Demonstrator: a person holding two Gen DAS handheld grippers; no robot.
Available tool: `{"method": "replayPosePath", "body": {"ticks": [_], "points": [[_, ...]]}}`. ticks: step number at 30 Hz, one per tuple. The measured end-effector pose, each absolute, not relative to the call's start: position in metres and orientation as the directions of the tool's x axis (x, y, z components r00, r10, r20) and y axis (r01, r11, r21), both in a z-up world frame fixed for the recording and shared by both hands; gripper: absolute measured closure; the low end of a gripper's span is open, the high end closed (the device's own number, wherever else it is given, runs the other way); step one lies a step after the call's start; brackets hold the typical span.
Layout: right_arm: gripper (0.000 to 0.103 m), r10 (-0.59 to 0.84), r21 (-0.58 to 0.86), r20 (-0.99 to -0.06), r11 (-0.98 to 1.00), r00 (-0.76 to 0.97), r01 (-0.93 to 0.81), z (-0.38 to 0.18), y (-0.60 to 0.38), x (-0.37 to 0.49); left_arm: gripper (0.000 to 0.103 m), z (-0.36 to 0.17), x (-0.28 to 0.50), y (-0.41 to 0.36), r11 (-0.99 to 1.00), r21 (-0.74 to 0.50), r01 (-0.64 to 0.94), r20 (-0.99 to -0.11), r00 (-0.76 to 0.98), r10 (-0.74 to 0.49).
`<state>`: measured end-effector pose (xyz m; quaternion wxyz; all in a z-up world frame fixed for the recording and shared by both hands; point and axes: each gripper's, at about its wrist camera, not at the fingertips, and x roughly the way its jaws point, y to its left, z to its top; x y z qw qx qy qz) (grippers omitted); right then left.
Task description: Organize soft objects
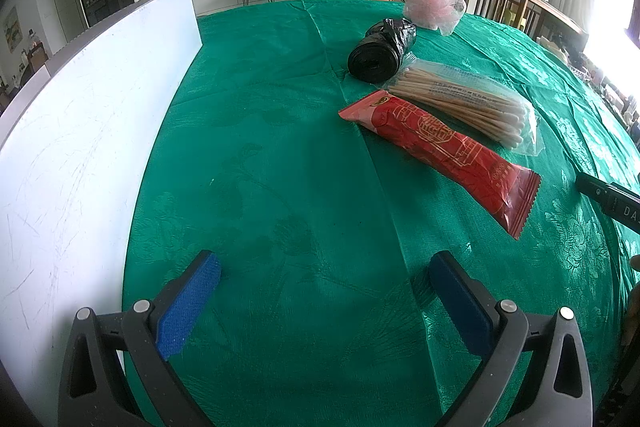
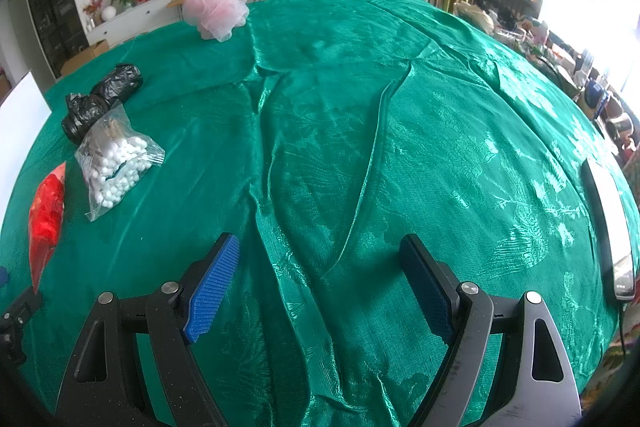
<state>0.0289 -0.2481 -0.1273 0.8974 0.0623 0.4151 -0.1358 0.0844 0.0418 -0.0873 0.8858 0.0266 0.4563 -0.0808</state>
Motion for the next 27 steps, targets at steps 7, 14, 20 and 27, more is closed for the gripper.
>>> {"method": "replayPosePath", "body": {"ticks": [7,14,20,27], "points": [[0.019,-0.192,-0.001,-0.762,0.955,0.619,0.296,-0.1272,-0.2481,0.0289,0.0,-0.0874,0.0845,0.0418,0.986,-0.027,0.167,-0.813,0.571,-0.119],[0.019,-0.192,-0.001,-0.762,0.955,0.618,0.295,-0.1272,-0.248,0.0289,0.0,-0.0871,0.0842,0.0417,0.986,-0.027,0.167,-0.813,0.57,-0.119],[0.019,-0.192,-0.001,-0.762,0.955,0.619,0.295,-0.1273,-0.248,0.0289,0.0,-0.0874,0.0845,0.0417,0.986,-0.027,0.167,-0.813,0.57,-0.119],[0.019,-0.192,-0.001,-0.762,0.955,0.619,0.295,-0.1273,-0.248,0.0289,0.0,-0.0886,0.0862,0.0413,0.985,-0.026,0.169,-0.814,0.568,-0.119]]}}
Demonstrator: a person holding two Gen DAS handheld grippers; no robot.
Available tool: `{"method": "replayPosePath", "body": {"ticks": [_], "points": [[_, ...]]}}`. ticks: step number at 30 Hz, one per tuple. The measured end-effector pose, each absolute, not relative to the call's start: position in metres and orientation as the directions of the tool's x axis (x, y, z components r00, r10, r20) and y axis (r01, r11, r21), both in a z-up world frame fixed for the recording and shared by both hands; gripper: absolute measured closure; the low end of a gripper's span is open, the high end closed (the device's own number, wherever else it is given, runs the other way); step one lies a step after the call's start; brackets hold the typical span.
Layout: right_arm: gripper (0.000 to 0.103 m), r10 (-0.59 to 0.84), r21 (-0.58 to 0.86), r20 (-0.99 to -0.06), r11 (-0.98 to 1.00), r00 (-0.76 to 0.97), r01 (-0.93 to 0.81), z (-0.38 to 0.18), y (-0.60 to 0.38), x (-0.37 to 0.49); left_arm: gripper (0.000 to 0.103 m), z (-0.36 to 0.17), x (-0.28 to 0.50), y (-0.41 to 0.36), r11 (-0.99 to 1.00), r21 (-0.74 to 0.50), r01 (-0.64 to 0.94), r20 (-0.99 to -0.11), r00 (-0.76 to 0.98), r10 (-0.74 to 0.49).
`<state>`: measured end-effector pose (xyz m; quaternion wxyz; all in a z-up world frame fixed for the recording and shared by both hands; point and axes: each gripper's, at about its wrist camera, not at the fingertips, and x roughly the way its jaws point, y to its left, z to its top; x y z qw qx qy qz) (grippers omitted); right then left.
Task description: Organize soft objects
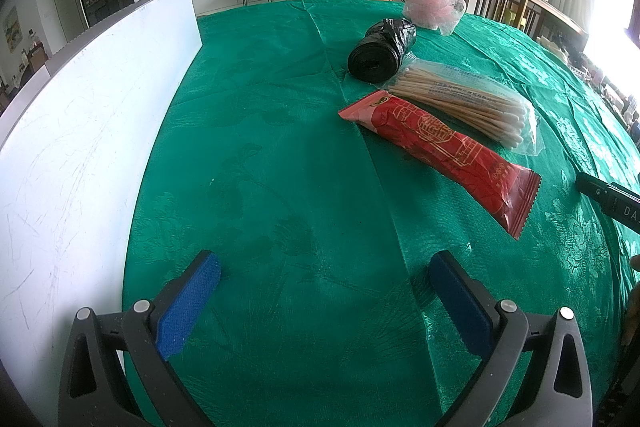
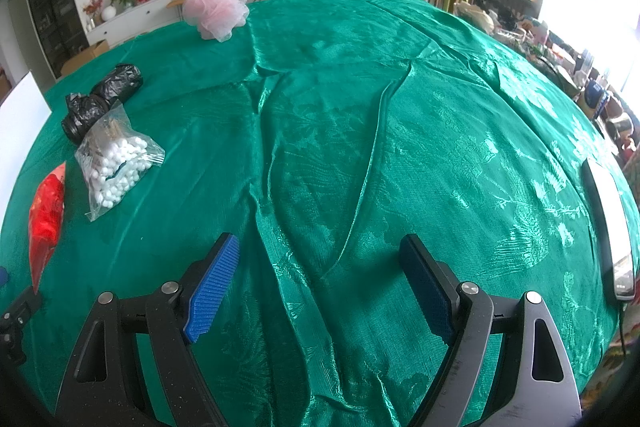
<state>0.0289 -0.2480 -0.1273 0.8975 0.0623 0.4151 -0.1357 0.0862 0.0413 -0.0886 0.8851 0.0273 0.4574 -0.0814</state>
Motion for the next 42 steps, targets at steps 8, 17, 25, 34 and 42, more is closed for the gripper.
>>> {"method": "replayPosePath", "body": {"ticks": [8,17,25,34,42], "points": [[0.019,-0.192,-0.001,-0.762,0.955,0.619,0.295,-0.127,-0.248,0.029,0.0,-0.07,0.079,0.045,0.98,-0.101,0.174,-0.85,0.496,-0.176],[0.018,-0.191,-0.001,-0.762,0.956,0.618,0.294,-0.127,-0.248,0.029,0.0,-0.032,0.099,0.028,0.963,-0.191,0.191,-0.822,0.505,-0.263],[0.017,-0.191,-0.001,-0.763,0.956,0.618,0.294,-0.128,-0.247,0.029,0.004,-0.058,0.16,-0.006,0.977,-0.172,0.129,-0.871,0.444,-0.212],[0.017,-0.191,-0.001,-0.763,0.956,0.618,0.294,-0.128,-0.247,0.029,0.084,-0.054,0.15,0.019,0.98,-0.12,0.159,-0.856,0.484,-0.183],[0.016,-0.189,0.0,-0.763,0.956,0.618,0.292,-0.128,-0.247,0.029,0.057,-0.068,0.134,0.04,0.982,-0.039,0.185,-0.86,0.494,-0.127]]}}
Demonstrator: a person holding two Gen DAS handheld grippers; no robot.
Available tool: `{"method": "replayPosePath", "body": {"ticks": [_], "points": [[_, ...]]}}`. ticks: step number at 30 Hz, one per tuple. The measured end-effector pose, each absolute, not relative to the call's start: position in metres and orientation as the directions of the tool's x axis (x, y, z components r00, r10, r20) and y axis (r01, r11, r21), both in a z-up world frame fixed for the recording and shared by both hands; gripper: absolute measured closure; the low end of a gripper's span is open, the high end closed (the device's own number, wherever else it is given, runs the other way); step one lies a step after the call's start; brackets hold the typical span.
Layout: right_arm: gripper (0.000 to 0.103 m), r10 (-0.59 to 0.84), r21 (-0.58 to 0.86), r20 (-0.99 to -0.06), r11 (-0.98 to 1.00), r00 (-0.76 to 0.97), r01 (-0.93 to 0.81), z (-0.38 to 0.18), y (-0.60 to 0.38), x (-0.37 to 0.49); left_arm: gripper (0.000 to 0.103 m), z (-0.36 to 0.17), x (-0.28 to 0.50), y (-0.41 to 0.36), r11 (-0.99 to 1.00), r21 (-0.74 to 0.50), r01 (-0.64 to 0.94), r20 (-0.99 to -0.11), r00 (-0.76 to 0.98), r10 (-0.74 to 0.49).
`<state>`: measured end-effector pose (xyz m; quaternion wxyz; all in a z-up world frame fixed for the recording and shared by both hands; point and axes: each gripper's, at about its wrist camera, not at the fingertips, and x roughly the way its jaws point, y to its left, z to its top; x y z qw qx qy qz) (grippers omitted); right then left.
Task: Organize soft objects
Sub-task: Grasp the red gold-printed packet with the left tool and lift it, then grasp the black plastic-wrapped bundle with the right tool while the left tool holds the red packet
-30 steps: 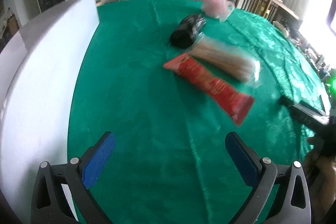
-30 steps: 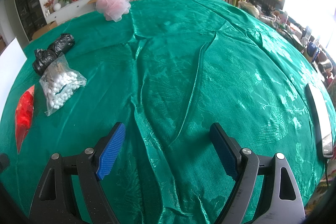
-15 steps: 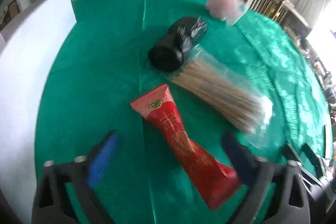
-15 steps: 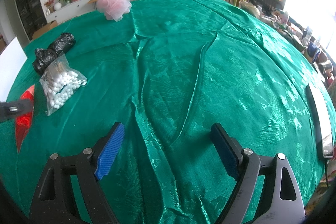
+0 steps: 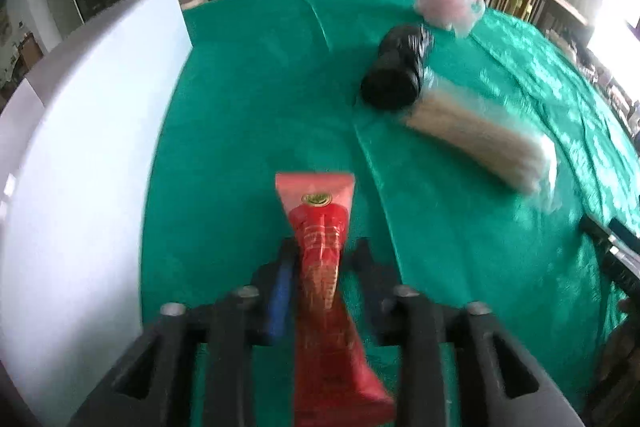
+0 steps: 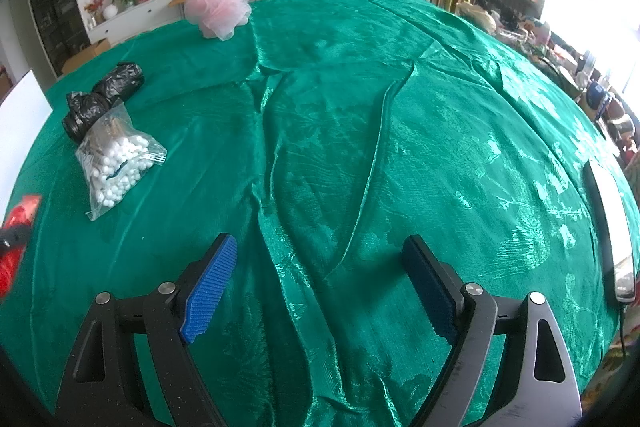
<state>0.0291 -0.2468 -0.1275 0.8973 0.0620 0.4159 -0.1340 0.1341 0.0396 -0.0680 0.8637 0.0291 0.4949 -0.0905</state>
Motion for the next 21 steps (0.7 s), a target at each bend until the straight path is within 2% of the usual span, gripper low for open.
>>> {"method": "replayPosePath", "body": {"ticks": [2,4,6,10,21], "points": [[0.016,-0.189,0.0,-0.763,0.956,0.618,0.292,-0.128,-0.247,0.029,0.013,-0.071,0.129,0.034,0.982,0.014,0.186,-0.843,0.531,-0.088],[0.016,-0.189,0.0,-0.763,0.956,0.618,0.292,-0.128,-0.247,0.029,0.006,-0.077,0.126,0.029,0.98,0.079,0.181,-0.819,0.573,-0.04],[0.016,-0.187,0.001,-0.763,0.957,0.619,0.291,-0.128,-0.247,0.029,0.003,-0.08,0.121,0.032,0.982,0.077,0.173,-0.796,0.604,-0.044],[0.016,-0.187,0.001,-0.763,0.957,0.618,0.291,-0.128,-0.247,0.029,0.0,-0.085,0.128,0.049,0.989,-0.031,0.148,-0.816,0.567,-0.11],[0.016,-0.187,0.001,-0.763,0.957,0.618,0.291,-0.127,-0.247,0.029,0.0,-0.083,0.127,0.047,0.99,-0.02,0.139,-0.815,0.571,-0.097]]}}
